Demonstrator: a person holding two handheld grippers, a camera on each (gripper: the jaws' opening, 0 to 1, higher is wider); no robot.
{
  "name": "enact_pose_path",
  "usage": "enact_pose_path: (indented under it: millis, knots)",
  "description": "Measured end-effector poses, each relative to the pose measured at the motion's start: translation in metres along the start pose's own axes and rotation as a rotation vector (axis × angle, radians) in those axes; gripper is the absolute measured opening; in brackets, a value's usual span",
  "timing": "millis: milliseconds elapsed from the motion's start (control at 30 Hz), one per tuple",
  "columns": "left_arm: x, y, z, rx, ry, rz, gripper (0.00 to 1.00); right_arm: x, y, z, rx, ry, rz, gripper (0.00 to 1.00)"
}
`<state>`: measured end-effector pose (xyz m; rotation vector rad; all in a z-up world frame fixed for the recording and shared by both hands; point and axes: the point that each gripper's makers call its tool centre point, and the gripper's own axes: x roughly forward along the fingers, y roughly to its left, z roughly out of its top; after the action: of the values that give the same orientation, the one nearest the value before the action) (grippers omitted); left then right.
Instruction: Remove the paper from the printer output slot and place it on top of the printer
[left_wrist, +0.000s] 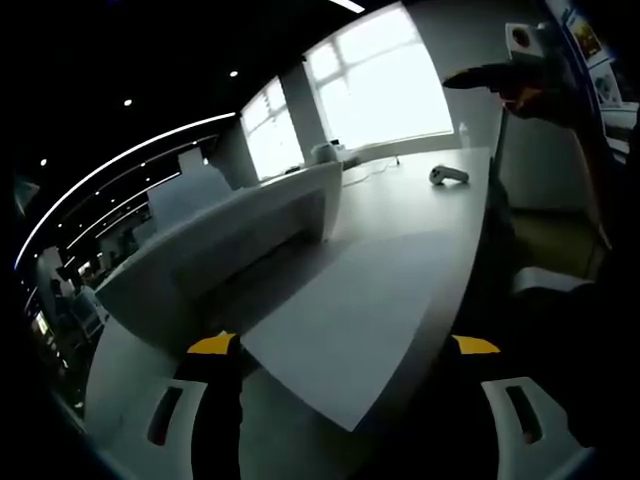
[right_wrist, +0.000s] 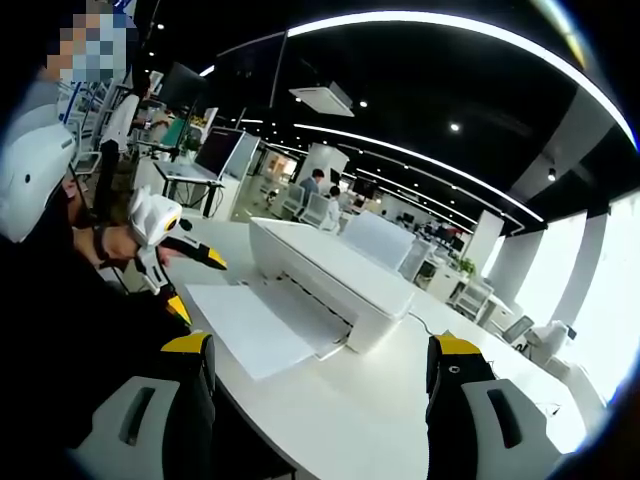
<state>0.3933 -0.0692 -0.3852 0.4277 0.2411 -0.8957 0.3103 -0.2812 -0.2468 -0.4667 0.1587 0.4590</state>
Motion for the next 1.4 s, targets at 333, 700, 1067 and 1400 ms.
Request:
enact_pose_path:
  millis: [333, 700, 1067, 1400]
  knots:
    - [0.0009, 0.0002, -0.0011, 0.0, 0.002, 0.003, 0.87, -0.0002, 0.0002, 0.0, 0.0, 0.0, -0.001, 0.82]
    - [0.0021, 0.0002, -0.0003, 0.016, 0.003, 0.013, 0.86, 0.0002, -0.0006, 0.0003, 0.0, 0.0, -0.002, 0.82]
    - [0.0037, 0.0, -0.0009, 0.02, 0.003, 0.012, 0.86, 0.0003, -0.0008, 0.001, -0.001, -0.001, -0.003, 0.82]
    - [0.0051, 0.0006, -0.0023, 0.02, 0.004, 0.017, 0.86, 0.0004, 0.0003, 0.0007, 0.0, -0.001, 0.0, 0.82]
